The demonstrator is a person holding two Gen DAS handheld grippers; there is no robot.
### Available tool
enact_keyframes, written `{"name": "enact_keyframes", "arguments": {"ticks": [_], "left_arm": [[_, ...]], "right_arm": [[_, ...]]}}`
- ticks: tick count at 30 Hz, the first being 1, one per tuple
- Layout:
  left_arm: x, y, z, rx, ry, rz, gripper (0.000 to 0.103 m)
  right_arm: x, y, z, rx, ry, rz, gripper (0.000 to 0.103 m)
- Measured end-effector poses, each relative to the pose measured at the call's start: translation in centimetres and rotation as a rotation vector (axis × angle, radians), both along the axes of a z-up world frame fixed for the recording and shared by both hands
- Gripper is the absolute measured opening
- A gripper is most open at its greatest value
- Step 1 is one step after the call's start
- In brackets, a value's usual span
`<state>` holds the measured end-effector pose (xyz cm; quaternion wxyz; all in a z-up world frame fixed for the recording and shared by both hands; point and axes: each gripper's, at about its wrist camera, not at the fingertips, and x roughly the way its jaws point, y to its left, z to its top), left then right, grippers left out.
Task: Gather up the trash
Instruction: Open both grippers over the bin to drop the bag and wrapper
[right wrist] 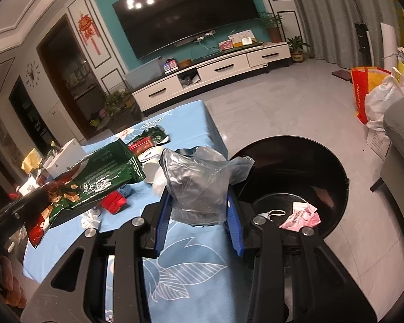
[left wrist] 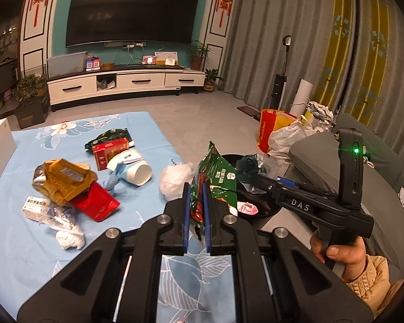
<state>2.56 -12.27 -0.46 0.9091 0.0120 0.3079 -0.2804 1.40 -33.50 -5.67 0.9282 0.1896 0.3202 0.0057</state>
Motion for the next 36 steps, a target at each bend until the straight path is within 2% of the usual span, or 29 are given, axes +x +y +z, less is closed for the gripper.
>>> {"name": "enact_keyframes", "arguments": {"ticks": [9, 19, 29, 31, 32, 34, 36], "left_arm": [[1.1, -3.1, -0.4, 0.028, -0.007, -0.057, 0.010], [4.1, -6.6, -2.2, 0.024, 0.048, -0.135, 0.010], [7.4, -12.9, -4.8, 0.102, 0.085, -0.189, 0.010], [7.9, -14.1, -5.3, 0.118, 0.082, -0.189, 0.011], [8.1, -14.5, -5.5, 0.125, 0.080, -0.187, 0.013], [8.4, -15.2, -6.1, 0.147, 0.076, -0.179, 0.025], [8.8, -15.5, -6.5, 0.148, 0.085, -0.175, 0.046]], "right_arm": [[0.0, -2.1, -1.2, -0.005, 0.026, -0.072, 0.039], [-0.6, -5.2, -2.8, -0.042, 0.061, -0.185, 0.039], [1.0, -7.1, -5.8, -0.033, 0.134, -0.217, 0.041], [1.5, -7.3, -6.3, -0.032, 0.144, -0.220, 0.047], [1.8, -7.5, -6.6, -0.032, 0.152, -0.222, 0.054], [2.4, -8.0, -7.1, -0.025, 0.172, -0.235, 0.068], [2.4, -8.2, -7.3, -0.022, 0.179, -0.243, 0.070]]}}
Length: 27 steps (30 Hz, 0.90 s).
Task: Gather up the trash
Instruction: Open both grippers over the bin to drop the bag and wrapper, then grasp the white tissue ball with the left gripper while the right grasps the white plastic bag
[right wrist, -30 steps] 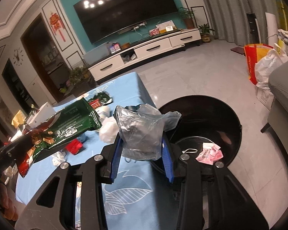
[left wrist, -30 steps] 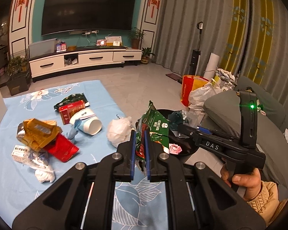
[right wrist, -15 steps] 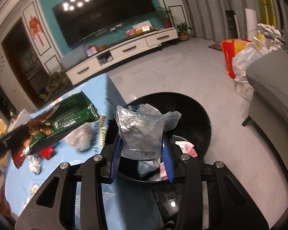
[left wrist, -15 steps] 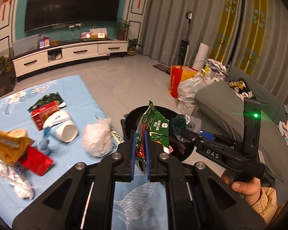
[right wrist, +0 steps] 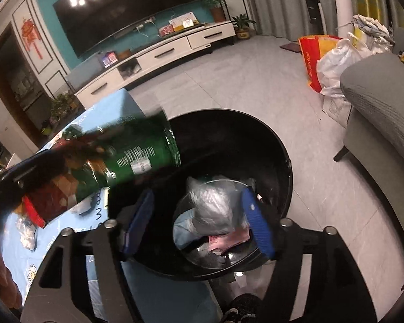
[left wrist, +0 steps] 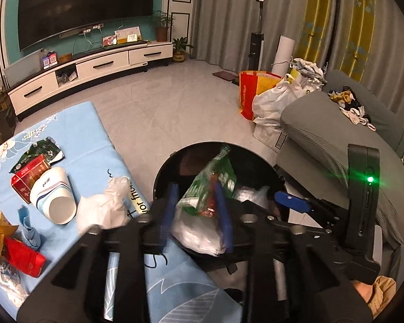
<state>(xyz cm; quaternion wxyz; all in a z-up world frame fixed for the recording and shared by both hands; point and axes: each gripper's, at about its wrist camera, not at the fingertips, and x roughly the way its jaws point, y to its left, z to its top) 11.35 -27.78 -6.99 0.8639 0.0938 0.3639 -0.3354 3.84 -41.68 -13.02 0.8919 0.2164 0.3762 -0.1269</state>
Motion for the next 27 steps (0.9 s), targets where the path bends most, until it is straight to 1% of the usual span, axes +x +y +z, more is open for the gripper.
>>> {"name": "enact_keyframes", "arguments": {"ticks": [2, 4, 5, 6, 7, 8, 9, 11, 17, 21, 27], "left_arm": [[0.4, 0.3, -0.3, -0.003, 0.009, 0.015, 0.050], [0.5, 0.9, -0.3, -0.004, 0.017, 0.027, 0.058], [0.5, 1.4, -0.3, -0.006, 0.019, 0.037, 0.065], [0.4, 2.1, -0.2, -0.013, 0.023, 0.049, 0.069], [0.3, 2.6, -0.1, -0.018, 0.026, 0.054, 0.071], [0.0, 3.3, 0.0, -0.021, 0.029, 0.061, 0.076], [-0.3, 4.0, 0.1, -0.023, 0.033, 0.074, 0.085], [-1.5, 6.2, 0.2, -0.038, 0.042, 0.092, 0.091], [-4.5, 12.8, 0.0, -0.035, 0.064, 0.173, 0.098], [-6.0, 18.0, -0.7, 0.012, 0.079, 0.300, 0.099], [-7.4, 28.1, -1.8, -0.048, 0.134, 0.527, 0.100]], "right_arm": [[-0.2, -0.3, -0.1, 0.000, 0.004, -0.010, 0.071], [-0.4, -0.4, -0.1, 0.001, 0.009, -0.018, 0.071], [-0.7, -0.5, 0.0, 0.005, 0.010, -0.026, 0.071], [-0.9, -0.5, 0.1, 0.009, 0.008, -0.031, 0.071], [-1.2, -0.5, 0.2, 0.016, 0.002, -0.034, 0.071], [-1.4, -0.4, 0.4, 0.019, -0.003, -0.036, 0.071], [-1.7, -0.3, 0.6, 0.024, -0.009, -0.035, 0.071], [-2.0, 0.3, 1.2, 0.033, -0.030, -0.019, 0.071], [-2.0, 3.9, 3.3, 0.018, -0.071, 0.098, 0.071], [-1.6, 7.1, 4.3, 0.003, -0.068, 0.177, 0.071], [-1.4, 11.9, 5.5, -0.034, -0.051, 0.291, 0.071]]}}
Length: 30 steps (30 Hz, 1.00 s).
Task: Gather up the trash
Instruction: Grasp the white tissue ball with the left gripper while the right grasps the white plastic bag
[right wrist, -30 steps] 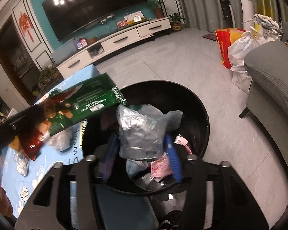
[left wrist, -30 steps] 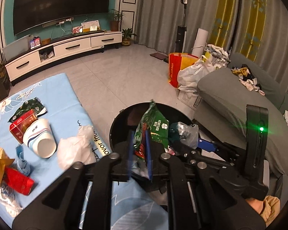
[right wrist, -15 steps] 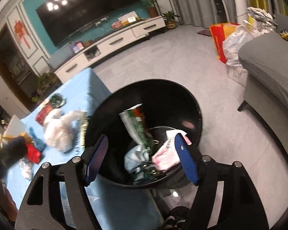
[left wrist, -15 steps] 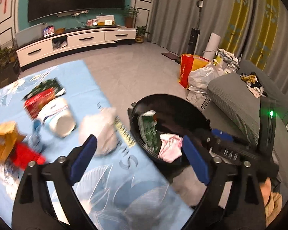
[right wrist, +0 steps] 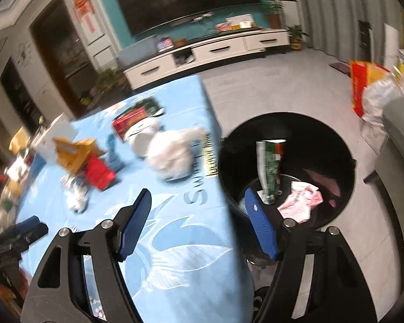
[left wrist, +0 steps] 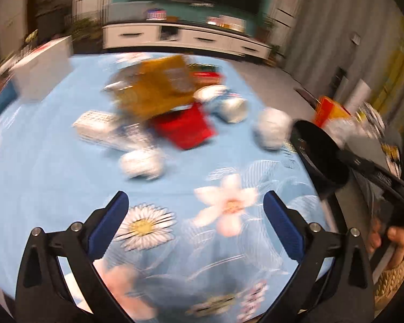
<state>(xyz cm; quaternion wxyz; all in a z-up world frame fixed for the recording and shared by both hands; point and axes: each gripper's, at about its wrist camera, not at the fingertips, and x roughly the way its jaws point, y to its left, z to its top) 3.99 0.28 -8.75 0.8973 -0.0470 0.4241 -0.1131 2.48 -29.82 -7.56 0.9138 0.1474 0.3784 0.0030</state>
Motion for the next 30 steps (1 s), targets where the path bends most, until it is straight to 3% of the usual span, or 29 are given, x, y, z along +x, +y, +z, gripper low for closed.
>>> {"name": "enact_keyframes", "arguments": {"ticks": [5, 10, 24, 30], "left_arm": [[-1.0, 7.3, -1.0, -0.076, 0.035, 0.183, 0.100], [-2.2, 10.3, -1.6, -0.118, 0.038, 0.242, 0.100], [-1.5, 10.1, -2.7, -0.170, 0.035, 0.196, 0.100], [0.5, 7.2, -2.8, -0.135, -0.006, 0.094, 0.100]], "right_arm": [[0.2, 3.9, 0.7, -0.050, 0.003, 0.095, 0.071], [0.5, 6.6, 1.1, -0.091, 0.009, 0.142, 0.071], [2.5, 7.3, -0.4, -0.106, 0.062, 0.119, 0.071], [4.3, 6.7, -1.3, -0.112, 0.068, 0.095, 0.071]]}}
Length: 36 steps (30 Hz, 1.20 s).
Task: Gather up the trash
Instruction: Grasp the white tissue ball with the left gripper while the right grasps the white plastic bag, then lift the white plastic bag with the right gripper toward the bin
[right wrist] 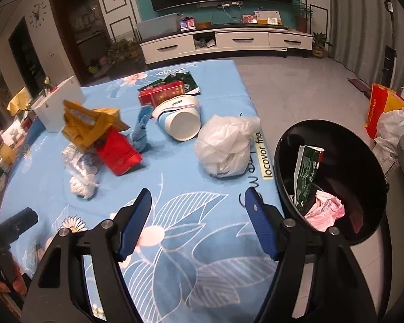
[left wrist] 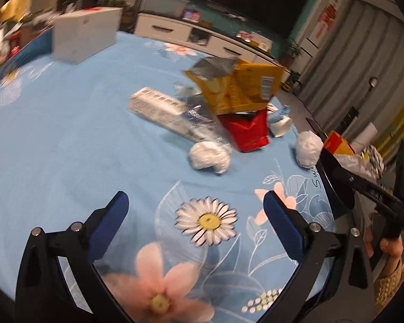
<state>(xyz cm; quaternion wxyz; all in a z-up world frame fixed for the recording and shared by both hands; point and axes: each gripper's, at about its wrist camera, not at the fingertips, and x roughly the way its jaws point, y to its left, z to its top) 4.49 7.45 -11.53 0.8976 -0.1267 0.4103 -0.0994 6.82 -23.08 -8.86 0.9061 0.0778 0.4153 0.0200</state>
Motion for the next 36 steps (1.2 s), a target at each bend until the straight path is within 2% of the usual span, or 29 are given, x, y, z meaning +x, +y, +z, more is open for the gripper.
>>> {"name": "enact_keyframes", "arguments": {"ticks": [4, 8, 13, 14, 15, 19, 20, 22, 23, 24, 25, 27, 30, 36], "left_arm": [[1.9, -1.9, -0.8, 0.024, -0.017, -0.068, 0.097], [3.9, -3.0, -1.8, 0.043, -0.006, -0.096, 0.084], [6.1, -4.2, -3.1, 0.107, 0.003, -0.110, 0.073], [6.3, -4.3, -3.4, 0.119, 0.005, -0.110, 0.068], [6.7, -4.5, -3.6, 0.127, 0.011, -0.118, 0.058], [7.3, -4.8, -4.2, 0.151, 0.012, -0.119, 0.039], [7.4, -4.6, -4.2, 0.147, 0.015, -0.119, 0.030], [7.5, -4.2, -4.3, 0.128, 0.019, -0.113, 0.027], [7.5, -4.1, -4.3, 0.126, 0.021, -0.113, 0.026], [7.2, -4.0, -4.2, 0.127, 0.023, -0.115, 0.026], [6.9, -4.0, -4.2, 0.127, 0.026, -0.116, 0.026], [6.4, -3.6, -4.2, 0.122, 0.032, -0.118, 0.026], [5.3, -3.2, -4.1, 0.099, 0.045, -0.111, 0.026], [2.4, -2.1, -3.7, 0.060, 0.058, -0.098, 0.026]], "right_arm": [[1.6, -0.5, -0.7, -0.006, 0.006, -0.017, 0.071], [3.2, -1.1, -1.4, -0.021, 0.011, -0.031, 0.071], [5.1, -1.3, -2.5, -0.033, 0.022, -0.029, 0.071], [5.5, -1.3, -2.8, -0.039, 0.025, -0.026, 0.071], [5.9, -1.3, -3.0, -0.041, 0.028, -0.024, 0.071], [6.9, -1.0, -3.6, -0.042, 0.029, -0.013, 0.071], [7.2, -0.9, -3.7, -0.042, 0.030, -0.009, 0.071], [7.6, -0.6, -3.9, -0.046, 0.033, 0.000, 0.070], [7.7, -0.4, -4.0, -0.047, 0.031, 0.005, 0.059], [7.8, -0.3, -4.0, -0.054, 0.031, 0.009, 0.042], [7.9, -0.1, -4.1, -0.065, 0.037, 0.011, 0.037], [7.9, -0.1, -4.2, -0.050, 0.039, 0.022, 0.020], [7.5, -0.1, -4.0, -0.043, 0.039, 0.026, 0.009], [4.9, 0.4, -2.5, -0.021, 0.009, 0.043, 0.002]]}}
